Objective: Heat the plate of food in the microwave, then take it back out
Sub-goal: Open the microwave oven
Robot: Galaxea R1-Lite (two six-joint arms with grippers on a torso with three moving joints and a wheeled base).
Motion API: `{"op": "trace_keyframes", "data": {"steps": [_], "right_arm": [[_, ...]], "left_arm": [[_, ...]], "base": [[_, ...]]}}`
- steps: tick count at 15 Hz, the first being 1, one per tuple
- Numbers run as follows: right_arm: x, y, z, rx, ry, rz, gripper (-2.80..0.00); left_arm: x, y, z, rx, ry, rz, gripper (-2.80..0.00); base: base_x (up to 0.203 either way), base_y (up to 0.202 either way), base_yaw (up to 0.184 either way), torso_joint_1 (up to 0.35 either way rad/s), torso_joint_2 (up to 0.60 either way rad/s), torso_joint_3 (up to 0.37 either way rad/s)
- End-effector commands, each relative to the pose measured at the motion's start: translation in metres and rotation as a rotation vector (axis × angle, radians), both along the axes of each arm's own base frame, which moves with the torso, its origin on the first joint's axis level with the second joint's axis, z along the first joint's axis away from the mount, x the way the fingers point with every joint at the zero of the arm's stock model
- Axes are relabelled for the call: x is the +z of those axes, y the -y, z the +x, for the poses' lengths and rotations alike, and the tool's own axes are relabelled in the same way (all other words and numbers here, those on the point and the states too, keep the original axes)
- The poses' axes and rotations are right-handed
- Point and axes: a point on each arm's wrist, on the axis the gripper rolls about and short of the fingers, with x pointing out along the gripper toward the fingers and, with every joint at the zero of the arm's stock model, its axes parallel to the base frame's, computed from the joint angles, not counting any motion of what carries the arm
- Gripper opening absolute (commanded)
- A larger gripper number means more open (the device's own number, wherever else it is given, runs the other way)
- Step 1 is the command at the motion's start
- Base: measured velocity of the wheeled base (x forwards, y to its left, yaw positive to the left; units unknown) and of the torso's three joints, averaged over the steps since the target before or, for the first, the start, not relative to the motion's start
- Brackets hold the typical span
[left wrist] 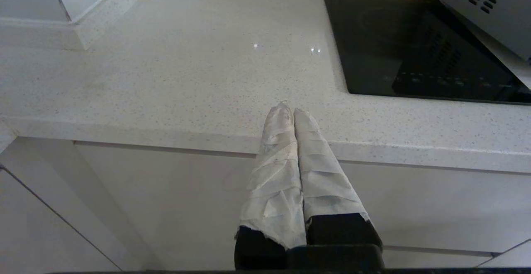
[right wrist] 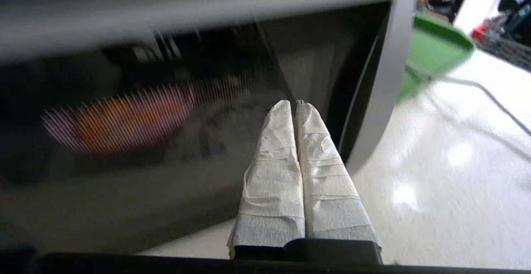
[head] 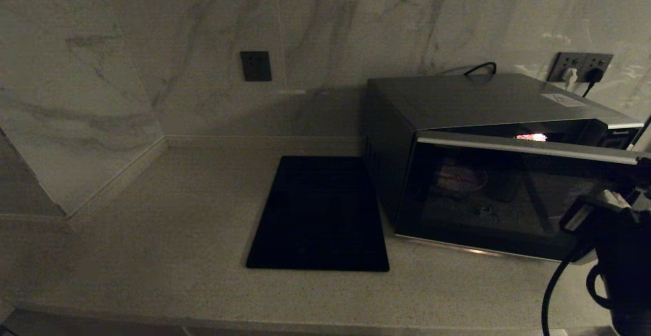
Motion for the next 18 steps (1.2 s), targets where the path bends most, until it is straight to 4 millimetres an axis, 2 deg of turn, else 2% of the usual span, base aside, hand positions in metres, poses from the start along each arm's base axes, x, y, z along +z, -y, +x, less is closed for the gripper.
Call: {"op": "trace_keyframes", "data": {"steps": [1, 4, 7, 9, 12, 13, 15, 18], "right_arm": [[0.038, 0.005, -0.012, -0.004, 0.129, 0.044, -2.80], [0.101, 0.015, -0.030, -0.030, 0.278, 0.051, -2.80], [0.158, 0.021, -0.040, -0.114, 0.334, 0.041, -2.80], [0.184, 0.022, -0.032, -0.188, 0.294, 0.029, -2.80], [0.224, 0.032, 0.000, -0.317, 0.241, -0.017, -2.80], [0.230, 0.034, 0.014, -0.344, 0.160, -0.064, -2.80], [0.225, 0.039, 0.039, -0.382, -0.035, -0.164, -2.80], [0.222, 0.048, 0.060, -0.405, -0.100, -0.199, -2.80]], "left_arm": [[0.000, 0.000, 0.000, 0.001, 0.000, -0.001, -2.80], [0.000, 0.000, 0.000, 0.001, 0.000, -0.001, -2.80], [0.000, 0.000, 0.000, 0.001, 0.001, -0.001, -2.80], [0.000, 0.000, 0.000, 0.001, 0.001, -0.001, -2.80], [0.000, 0.000, 0.000, 0.001, 0.000, -0.001, -2.80], [0.000, 0.000, 0.000, 0.001, 0.000, -0.001, -2.80], [0.000, 0.000, 0.000, 0.001, 0.000, -0.001, -2.80], [0.000, 0.000, 0.000, 0.001, 0.000, 0.001, -2.80]], "base": [[0.000, 0.000, 0.000, 0.000, 0.00, 0.000], [0.000, 0.000, 0.000, 0.000, 0.00, 0.000], [0.000, 0.000, 0.000, 0.000, 0.00, 0.000], [0.000, 0.000, 0.000, 0.000, 0.00, 0.000], [0.000, 0.000, 0.000, 0.000, 0.00, 0.000], [0.000, 0.000, 0.000, 0.000, 0.00, 0.000], [0.000, 0.000, 0.000, 0.000, 0.00, 0.000], [0.000, 0.000, 0.000, 0.000, 0.00, 0.000]]}}
